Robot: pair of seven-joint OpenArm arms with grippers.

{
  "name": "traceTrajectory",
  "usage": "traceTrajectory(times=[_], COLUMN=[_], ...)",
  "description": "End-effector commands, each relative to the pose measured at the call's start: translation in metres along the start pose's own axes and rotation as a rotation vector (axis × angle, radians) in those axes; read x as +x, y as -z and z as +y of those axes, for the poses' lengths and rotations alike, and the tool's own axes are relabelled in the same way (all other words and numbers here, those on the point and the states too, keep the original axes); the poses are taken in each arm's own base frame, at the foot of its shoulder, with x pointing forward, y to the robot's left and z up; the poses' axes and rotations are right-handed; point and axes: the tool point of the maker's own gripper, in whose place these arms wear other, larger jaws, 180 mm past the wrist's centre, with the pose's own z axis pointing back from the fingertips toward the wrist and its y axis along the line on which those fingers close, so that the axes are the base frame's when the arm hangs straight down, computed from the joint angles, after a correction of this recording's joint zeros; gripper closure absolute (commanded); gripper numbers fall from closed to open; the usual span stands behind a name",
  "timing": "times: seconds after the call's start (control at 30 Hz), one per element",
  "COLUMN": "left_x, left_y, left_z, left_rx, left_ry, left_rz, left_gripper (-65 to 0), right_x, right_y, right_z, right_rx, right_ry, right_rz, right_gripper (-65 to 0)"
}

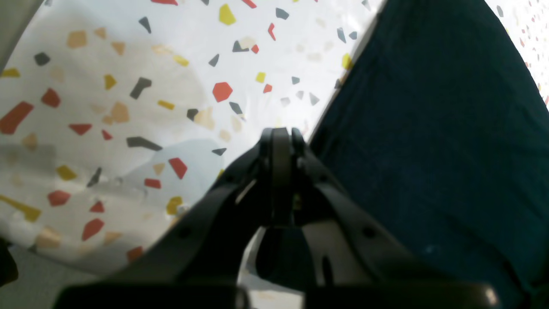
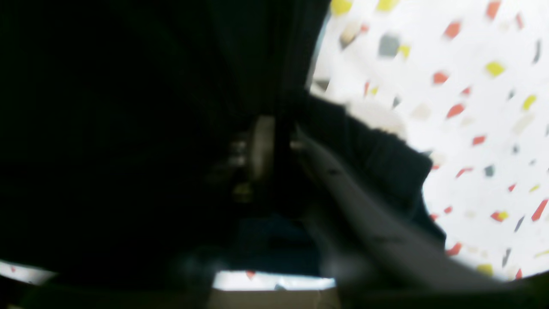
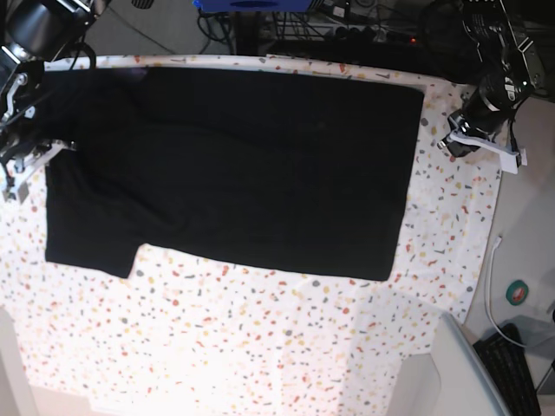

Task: Layout the t-shirt on the table in an organized manner, then fold the t-shirt properly
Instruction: 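Grasp the shirt side with the right gripper and tug it outward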

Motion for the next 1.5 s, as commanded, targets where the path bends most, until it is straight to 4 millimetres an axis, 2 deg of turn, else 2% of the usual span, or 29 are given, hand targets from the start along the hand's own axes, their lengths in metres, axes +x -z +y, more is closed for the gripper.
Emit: traceTrajectory(times=[0.0,0.07,0.17,0.27,0.4,0.53,0.7,0.87,0.9,0.97,1.1,1.23,1.47], left_x=[0.014,0.014,0.014,0.013,0.012,0.01,0.009,0.009,0.01,0.009,0.009,0.01,0.012], left_y=[-0.003,-0.003,-0.003,-0.003,-0.003,-0.005,-0.005,-0.005,-0.004,-0.004,-0.005,-0.005,-0.003], left_z=[-0.002,-0.002,-0.002,0.005,0.009,0.012,0.013,0.012,0.012,0.013,0.013,0.012,0.011], left_rx=[-0.008,-0.008,-0.006,0.031,0.065,0.071,0.072,0.071,0.071,0.073,0.073,0.072,0.07], left_ry=[0.009,0.009,0.011,0.049,0.089,0.093,0.093,0.092,0.093,0.093,0.094,0.095,0.093], left_rz=[-0.042,-0.042,-0.04,-0.032,-0.028,-0.022,-0.019,-0.021,-0.021,-0.02,-0.019,-0.022,-0.025], left_gripper=[0.0,0.0,0.0,0.0,0.0,0.0,0.0,0.0,0.0,0.0,0.0,0.0,0.0], right_x=[0.022,0.032,0.049,0.085,0.135,0.165,0.167,0.173,0.171,0.166,0.155,0.139,0.138], right_y=[-0.013,-0.023,-0.036,-0.039,-0.014,0.02,0.048,0.049,0.051,0.053,0.066,0.078,0.082], right_z=[-0.008,-0.01,-0.012,-0.011,-0.019,-0.012,-0.001,-0.02,-0.019,-0.03,-0.028,-0.041,-0.041], right_rx=[-0.024,-0.046,-0.07,-0.067,-0.037,0.014,0.048,-0.054,-0.048,-0.057,-0.034,-0.074,-0.068], right_ry=[-0.009,-0.023,-0.041,-0.046,-0.022,-0.015,-0.016,0.076,0.078,0.086,0.104,0.161,0.178], right_rz=[-0.071,-0.108,-0.168,-0.246,-0.282,-0.284,-0.299,-0.363,-0.357,-0.337,-0.332,-0.318,-0.325], right_gripper=[-23.1,-29.3,-29.9,-30.3,-30.2,-30.0,-30.0,-30.6,-30.6,-30.6,-30.0,-30.6,-28.5])
